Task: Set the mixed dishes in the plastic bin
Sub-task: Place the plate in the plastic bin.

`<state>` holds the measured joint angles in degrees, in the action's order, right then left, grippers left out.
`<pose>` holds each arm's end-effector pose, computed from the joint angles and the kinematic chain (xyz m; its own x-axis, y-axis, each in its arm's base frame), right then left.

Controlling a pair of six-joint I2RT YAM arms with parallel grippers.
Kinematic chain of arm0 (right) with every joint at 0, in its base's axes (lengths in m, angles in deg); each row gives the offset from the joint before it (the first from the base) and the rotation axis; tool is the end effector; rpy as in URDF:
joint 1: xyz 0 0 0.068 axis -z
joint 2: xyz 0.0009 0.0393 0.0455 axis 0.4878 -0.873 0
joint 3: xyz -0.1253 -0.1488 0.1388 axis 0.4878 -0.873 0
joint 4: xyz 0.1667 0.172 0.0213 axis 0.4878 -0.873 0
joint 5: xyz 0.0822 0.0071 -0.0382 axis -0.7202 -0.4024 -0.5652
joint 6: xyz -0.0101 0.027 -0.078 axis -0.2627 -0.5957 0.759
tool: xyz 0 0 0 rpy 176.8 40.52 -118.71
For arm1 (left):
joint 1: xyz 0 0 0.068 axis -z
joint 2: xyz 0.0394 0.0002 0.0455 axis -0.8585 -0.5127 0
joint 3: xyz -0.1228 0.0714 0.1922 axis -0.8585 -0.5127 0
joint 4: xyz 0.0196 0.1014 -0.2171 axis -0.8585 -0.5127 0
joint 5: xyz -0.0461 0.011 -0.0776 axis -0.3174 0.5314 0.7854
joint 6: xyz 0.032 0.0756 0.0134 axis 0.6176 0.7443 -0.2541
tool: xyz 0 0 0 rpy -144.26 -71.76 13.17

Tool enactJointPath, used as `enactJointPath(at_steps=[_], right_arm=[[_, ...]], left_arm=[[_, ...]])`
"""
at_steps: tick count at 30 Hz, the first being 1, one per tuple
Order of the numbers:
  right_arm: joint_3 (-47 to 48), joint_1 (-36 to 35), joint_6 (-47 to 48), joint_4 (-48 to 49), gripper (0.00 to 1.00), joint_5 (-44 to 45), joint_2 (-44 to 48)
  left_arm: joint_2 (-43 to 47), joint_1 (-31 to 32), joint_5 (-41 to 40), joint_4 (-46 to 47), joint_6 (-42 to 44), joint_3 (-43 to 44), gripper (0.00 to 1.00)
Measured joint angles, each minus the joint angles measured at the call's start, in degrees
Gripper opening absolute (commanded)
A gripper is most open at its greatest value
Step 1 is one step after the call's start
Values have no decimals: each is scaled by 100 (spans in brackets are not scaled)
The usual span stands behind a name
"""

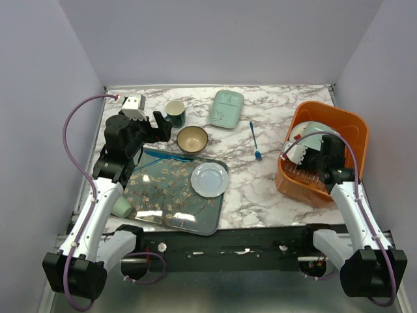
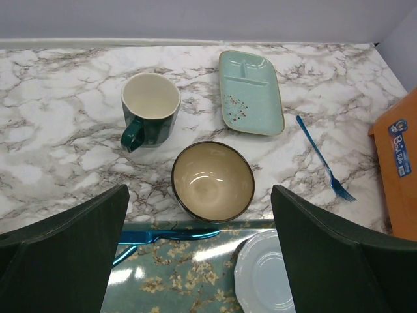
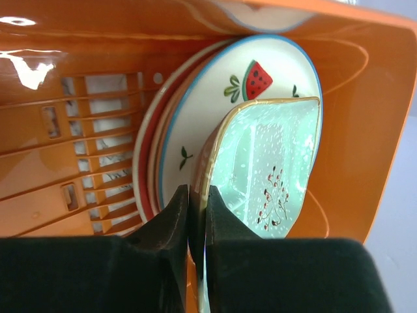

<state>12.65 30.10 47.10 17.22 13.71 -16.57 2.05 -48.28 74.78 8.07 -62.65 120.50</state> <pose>0.2234 0.0084 0.2060 -0.0949 -0.9429 -0.3193 -0.6743 0.2968 -0.6762 0.2496 -0.0595 0.3248 -0.2755 -0.2252 -0.9345 0.2718 0.9143 -0.3004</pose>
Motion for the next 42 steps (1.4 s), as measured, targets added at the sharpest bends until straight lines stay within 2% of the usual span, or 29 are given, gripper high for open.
enactJointPath(at_steps=[4,8,16,17,19,20,26,32,42], right_arm=[[-129,203,76,195,31,-138,-98],[-332,286,94,278,44,-214,-199],[-407,295,98,498,56,-319,-367],[-407,295,90,511,62,-332,-376],[-407,297,83,527,66,-348,-391],[-407,297,85,535,71,-356,-396],[-417,297,-9,544,90,-411,-343],[-417,297,-125,485,97,-570,-24],[-79,297,-573,-107,97,-1132,310]], left_arm=[[-2,2,2,2,0,0,99],[-7,0,0,2,0,0,99],[-37,0,0,0,0,0,99],[-37,0,0,0,0,0,99],[-39,0,0,0,0,0,99],[-39,0,2,0,0,0,99],[-55,0,11,2,0,0,99],[-76,0,72,2,-2,0,99],[-83,0,131,15,-4,0,99]])
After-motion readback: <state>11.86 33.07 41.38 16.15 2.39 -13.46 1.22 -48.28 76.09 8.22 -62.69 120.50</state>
